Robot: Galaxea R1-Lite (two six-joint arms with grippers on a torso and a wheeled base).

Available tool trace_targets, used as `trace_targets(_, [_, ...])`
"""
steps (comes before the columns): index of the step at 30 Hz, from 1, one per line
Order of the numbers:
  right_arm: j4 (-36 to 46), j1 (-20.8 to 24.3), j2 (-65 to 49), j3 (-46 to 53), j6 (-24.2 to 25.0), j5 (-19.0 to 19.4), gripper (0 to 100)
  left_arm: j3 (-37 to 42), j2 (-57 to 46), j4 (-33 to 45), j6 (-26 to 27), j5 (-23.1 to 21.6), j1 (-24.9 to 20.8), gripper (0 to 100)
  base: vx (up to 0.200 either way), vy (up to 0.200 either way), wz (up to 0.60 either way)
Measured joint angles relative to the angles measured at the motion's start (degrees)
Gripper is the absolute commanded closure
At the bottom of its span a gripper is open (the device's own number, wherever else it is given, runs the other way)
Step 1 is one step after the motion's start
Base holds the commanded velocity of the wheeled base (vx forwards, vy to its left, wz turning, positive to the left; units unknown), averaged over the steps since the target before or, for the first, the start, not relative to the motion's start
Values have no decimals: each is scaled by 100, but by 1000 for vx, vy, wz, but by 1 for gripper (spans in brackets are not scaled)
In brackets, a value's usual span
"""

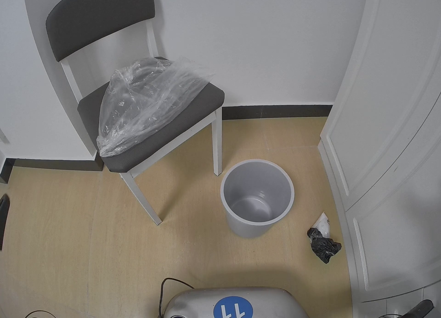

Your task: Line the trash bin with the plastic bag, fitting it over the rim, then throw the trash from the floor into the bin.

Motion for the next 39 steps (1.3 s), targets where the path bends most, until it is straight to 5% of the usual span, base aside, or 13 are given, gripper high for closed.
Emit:
trace_targets(7, [-1236,197,1773,-488,84,-193,0,-207,1797,-857,568,158,-55,0,0,0,0])
trace_targets(20, [-1737,1830,3261,-841,330,-1560,0,-1025,4341,-1497,1770,965,-925,0,0,0,0])
trace_targets(39, [-1773,2058,3506,-658,112,-1692,0,-2402,7162,-2193,2205,1710,-1045,0,0,0,0])
